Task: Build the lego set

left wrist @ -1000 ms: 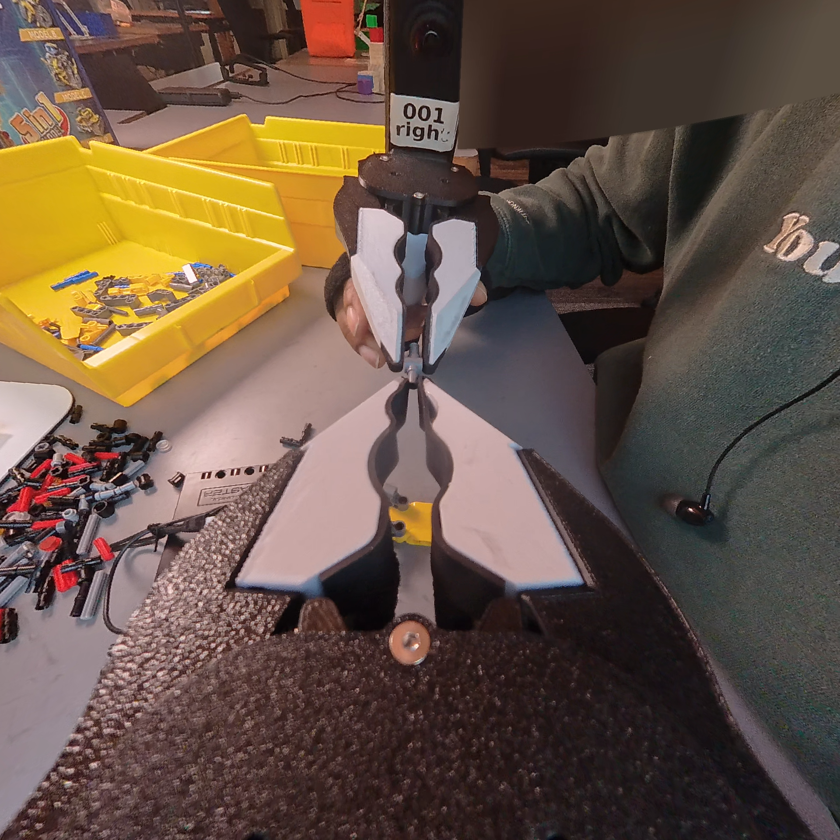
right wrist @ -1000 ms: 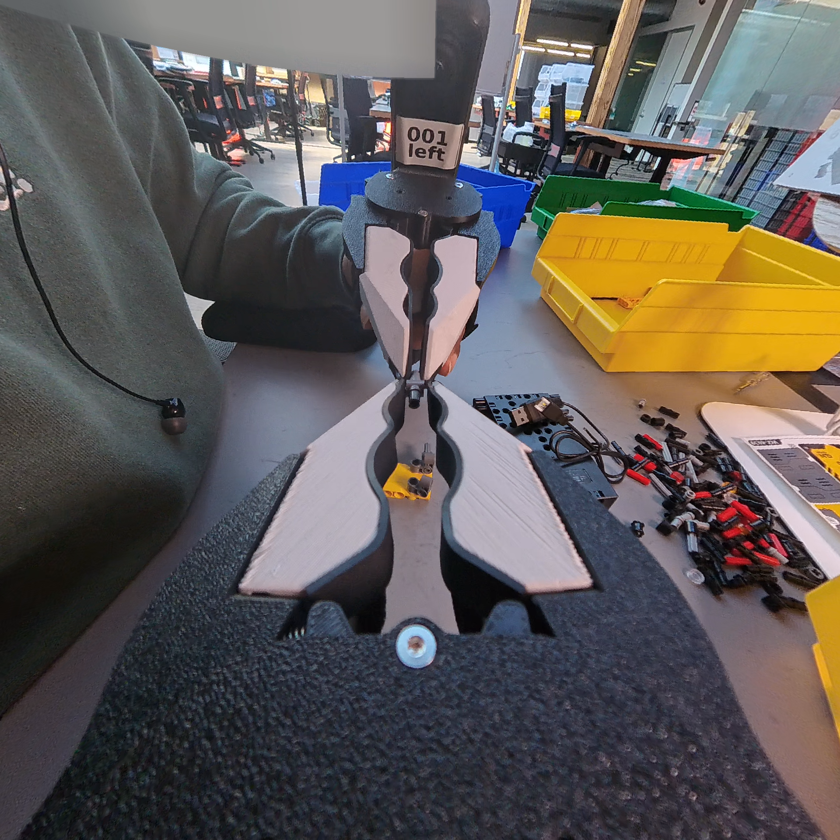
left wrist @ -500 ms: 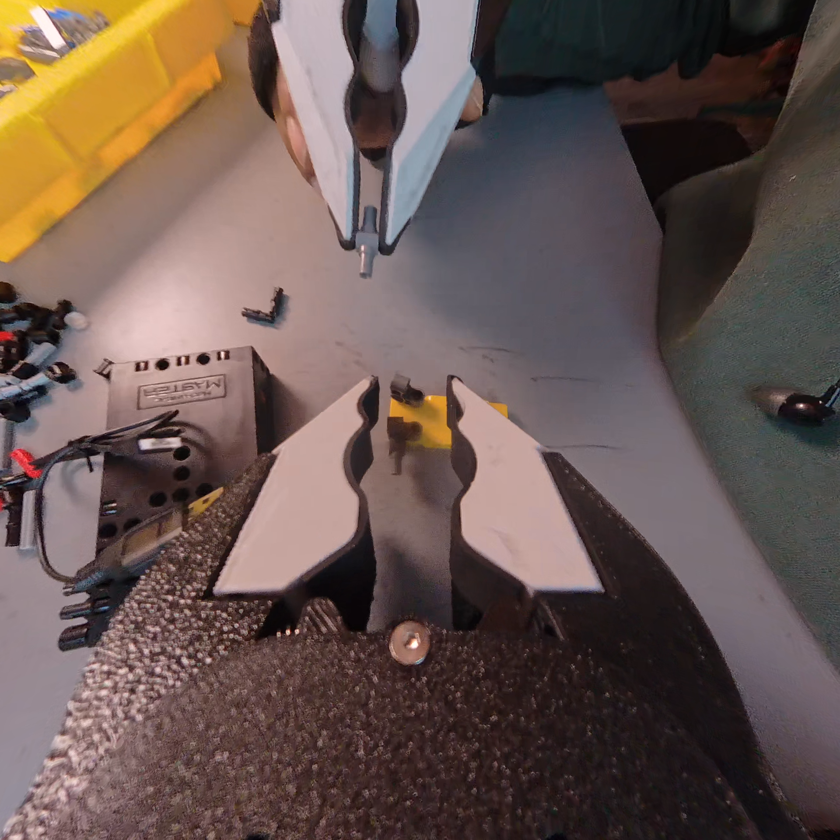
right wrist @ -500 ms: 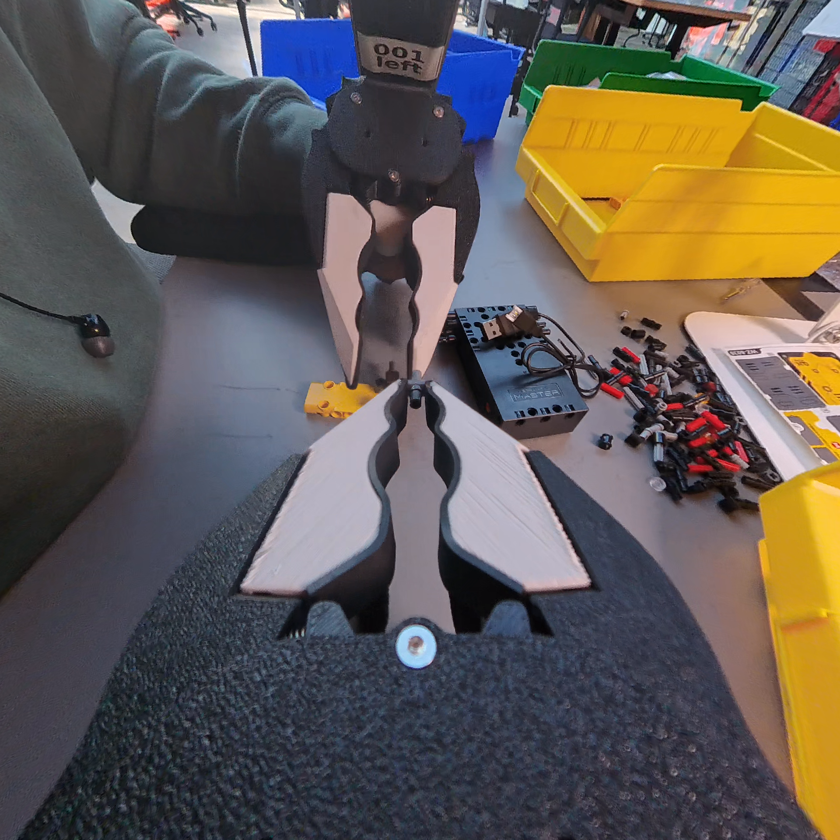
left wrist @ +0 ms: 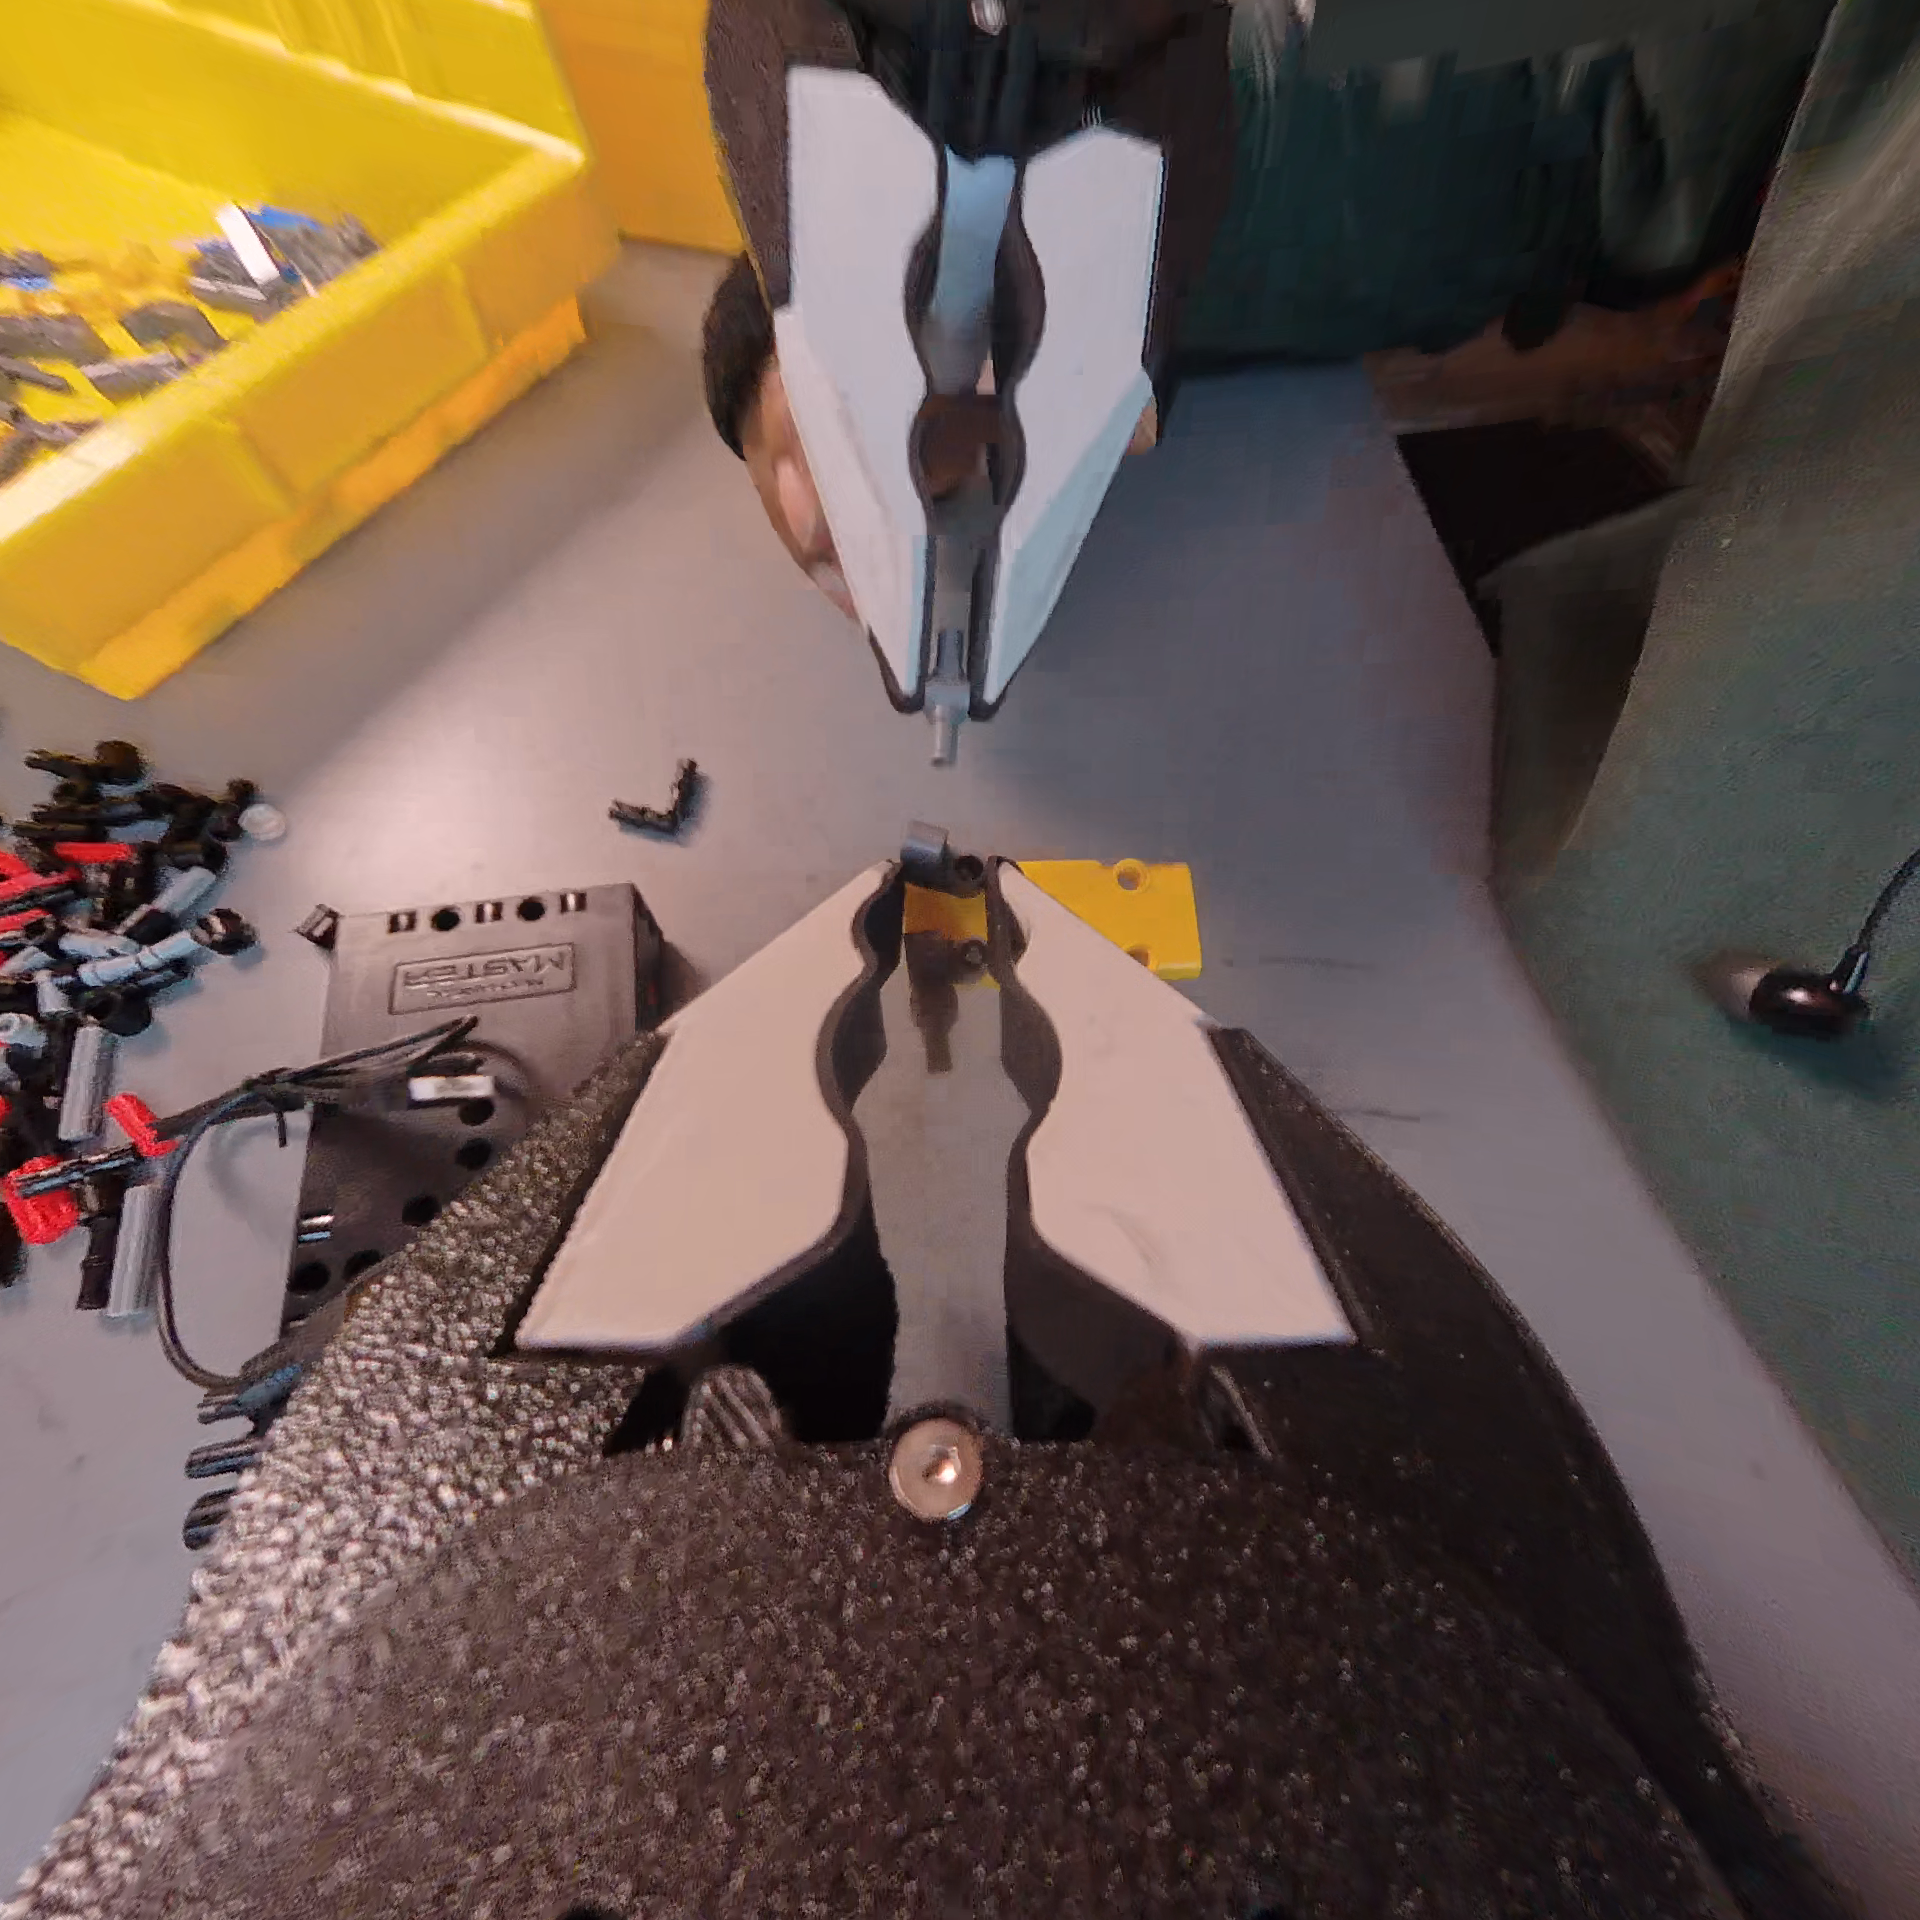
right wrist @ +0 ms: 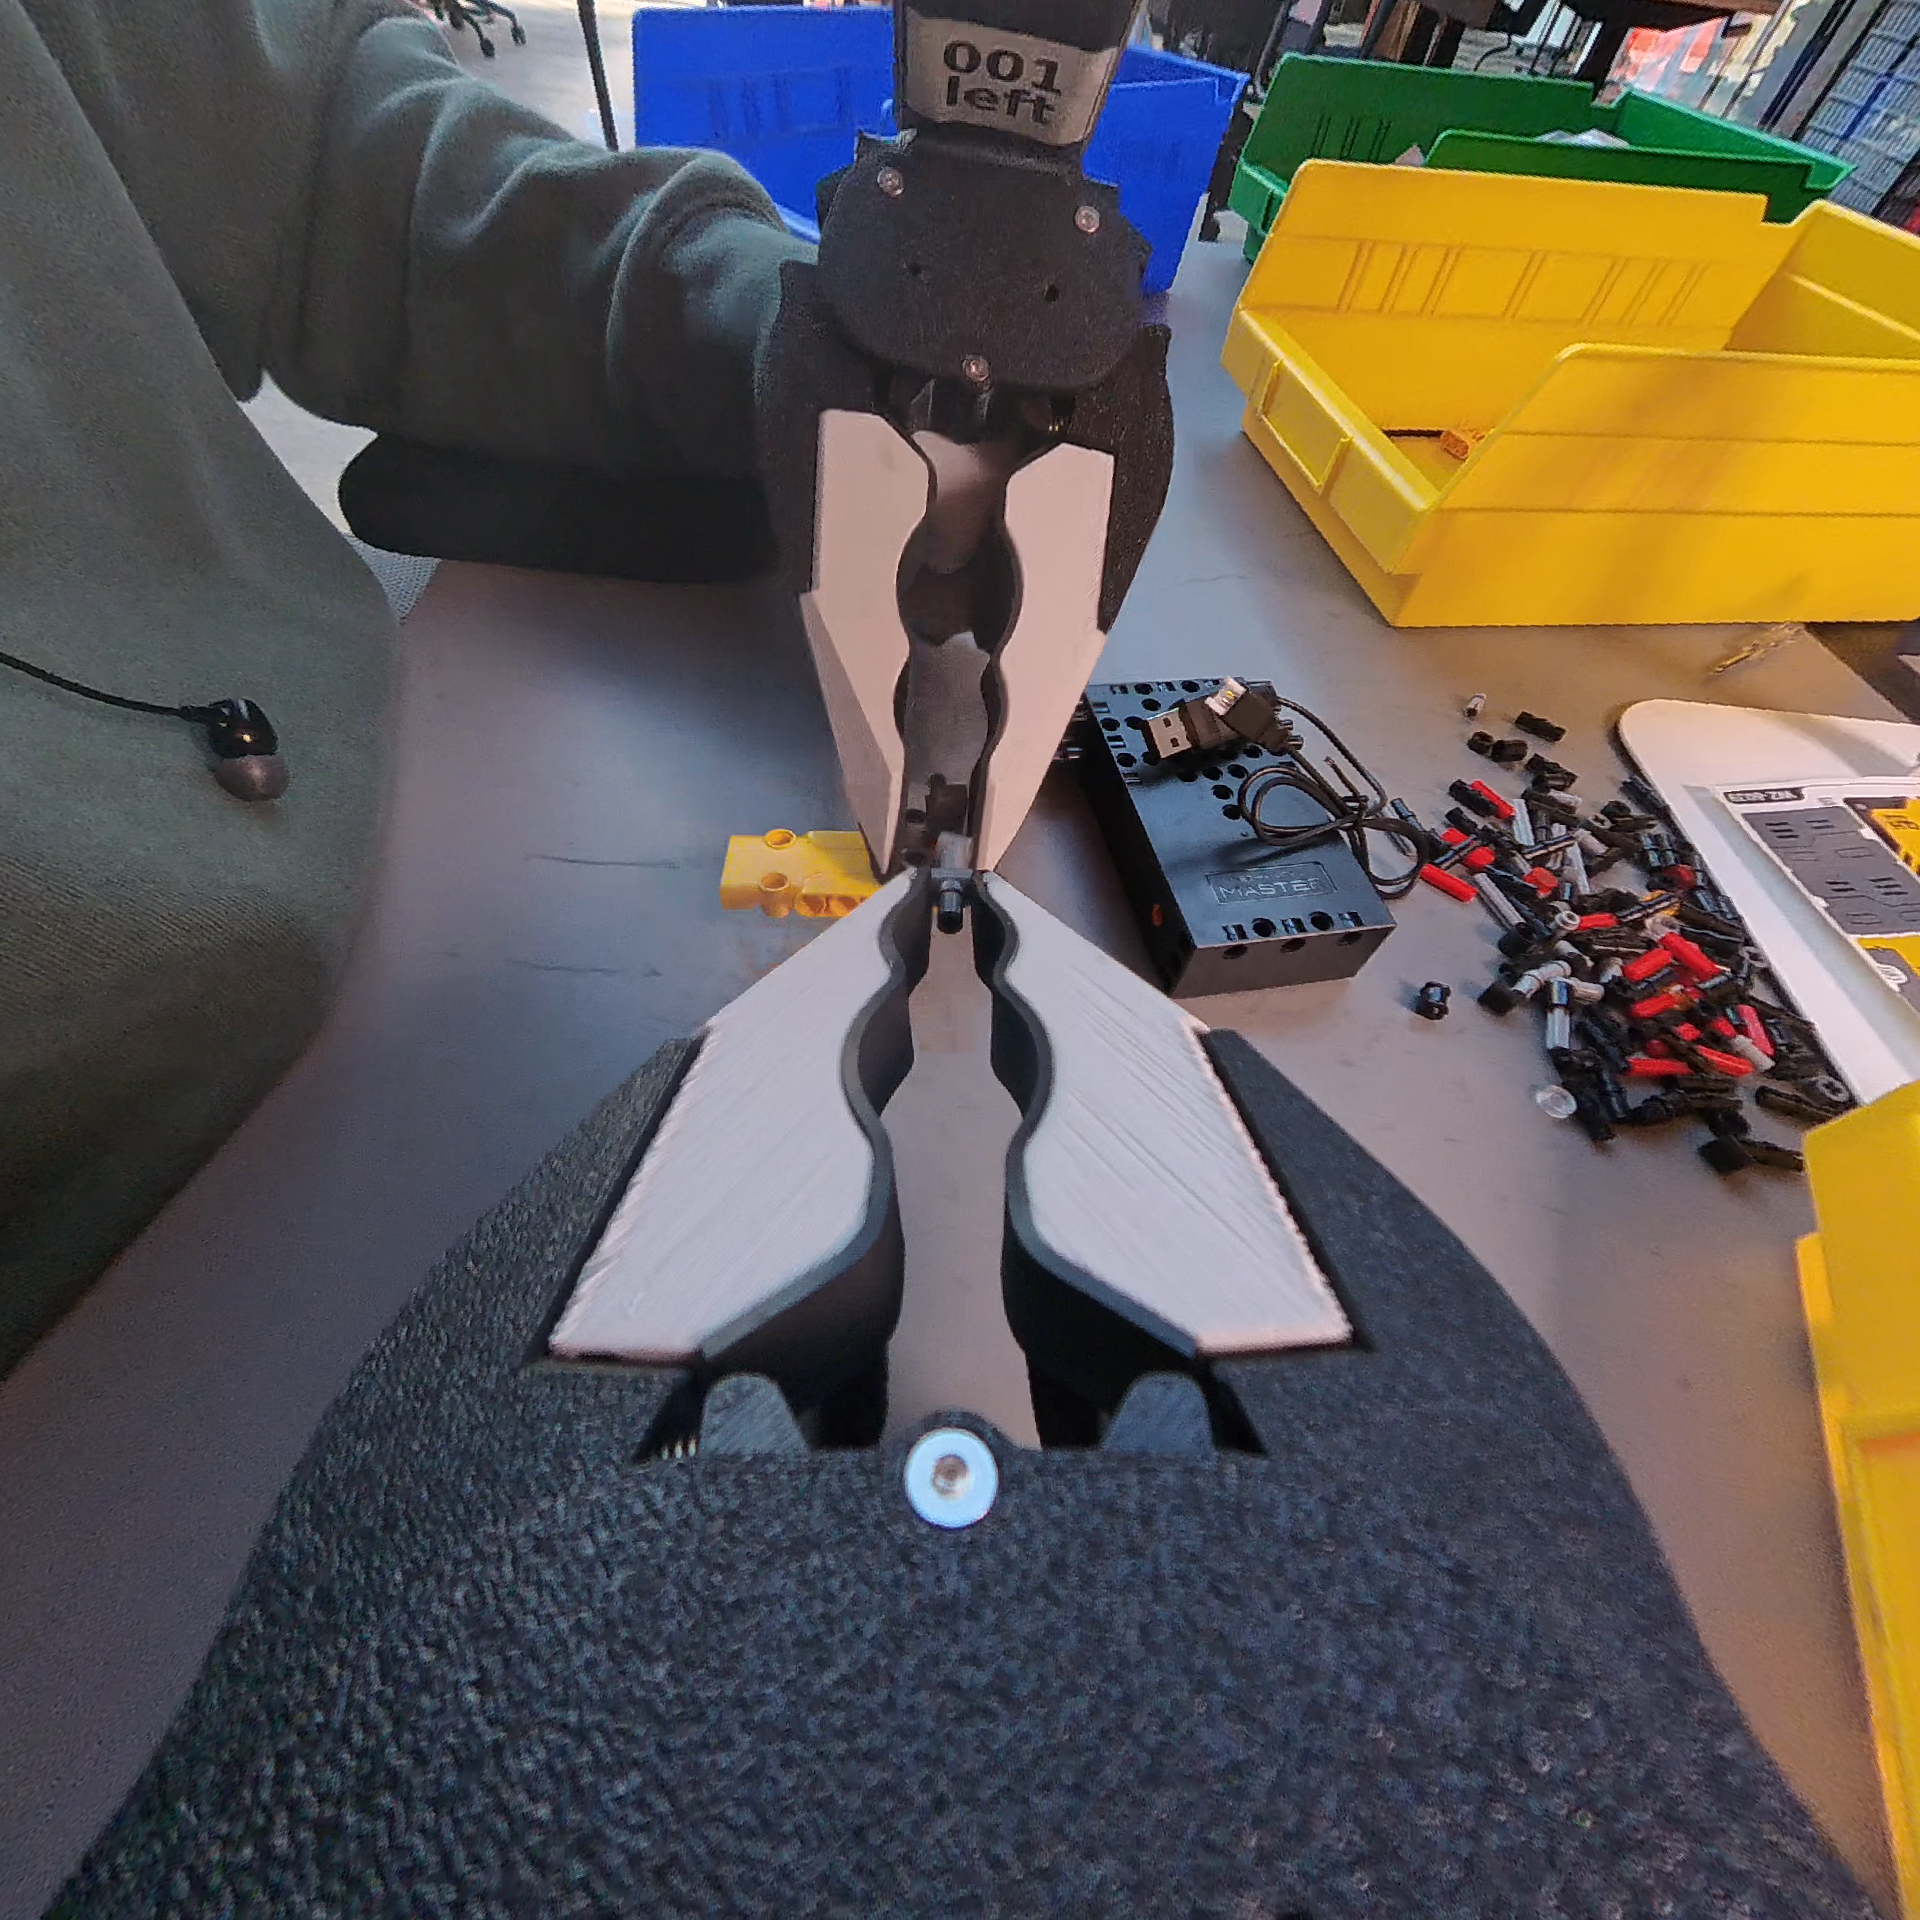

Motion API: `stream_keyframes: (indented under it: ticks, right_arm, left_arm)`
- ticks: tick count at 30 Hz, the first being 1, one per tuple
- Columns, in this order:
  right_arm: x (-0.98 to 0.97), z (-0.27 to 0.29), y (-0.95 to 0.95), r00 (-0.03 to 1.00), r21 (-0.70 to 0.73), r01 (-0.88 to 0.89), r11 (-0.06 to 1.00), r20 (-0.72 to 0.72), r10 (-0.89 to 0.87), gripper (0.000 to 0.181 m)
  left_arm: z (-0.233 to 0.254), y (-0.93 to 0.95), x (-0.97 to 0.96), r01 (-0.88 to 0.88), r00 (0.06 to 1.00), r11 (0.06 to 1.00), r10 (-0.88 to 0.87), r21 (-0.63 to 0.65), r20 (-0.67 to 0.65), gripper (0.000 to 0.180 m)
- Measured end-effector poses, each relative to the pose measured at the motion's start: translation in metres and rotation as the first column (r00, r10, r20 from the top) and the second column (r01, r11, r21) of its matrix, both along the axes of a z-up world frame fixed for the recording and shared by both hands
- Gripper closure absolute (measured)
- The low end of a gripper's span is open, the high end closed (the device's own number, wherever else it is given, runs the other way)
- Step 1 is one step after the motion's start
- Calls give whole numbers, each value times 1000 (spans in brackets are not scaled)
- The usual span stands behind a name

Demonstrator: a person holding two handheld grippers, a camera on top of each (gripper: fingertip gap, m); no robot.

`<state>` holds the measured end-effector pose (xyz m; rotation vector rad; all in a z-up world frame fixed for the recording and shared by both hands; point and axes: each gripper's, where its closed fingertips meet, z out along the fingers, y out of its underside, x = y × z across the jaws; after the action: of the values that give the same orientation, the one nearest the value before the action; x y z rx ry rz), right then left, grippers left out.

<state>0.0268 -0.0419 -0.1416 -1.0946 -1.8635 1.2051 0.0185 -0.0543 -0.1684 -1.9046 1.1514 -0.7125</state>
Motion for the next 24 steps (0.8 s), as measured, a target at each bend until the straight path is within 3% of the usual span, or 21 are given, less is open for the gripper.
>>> stream_keyframes:
  ticks: [3, 8, 21, 24]
  right_arm:
    - [-3, 7, -4, 1000, -34, 3, 999, -31, -4, 176]
    - [-6, 14, -2, 997, -70, 26, 997, -64, -31, 176]
    - [-10, 13, 4, 994, -77, 85, 993, -61, -89, 176]
    - [-13, 7, 5, 992, -34, 117, 993, -39, -118, 176]
  left_arm:
    - [23, 3, 2, -46, 993, 998, 40, 53, 107, 165]
    - [33, 3, 1, -80, 987, 994, 68, 76, 148, 165]
    - [32, 9, 0, -145, 984, 984, 133, 100, 118, 165]
    - [26, 12, -1, -171, 984, 979, 165, 113, 60, 166]
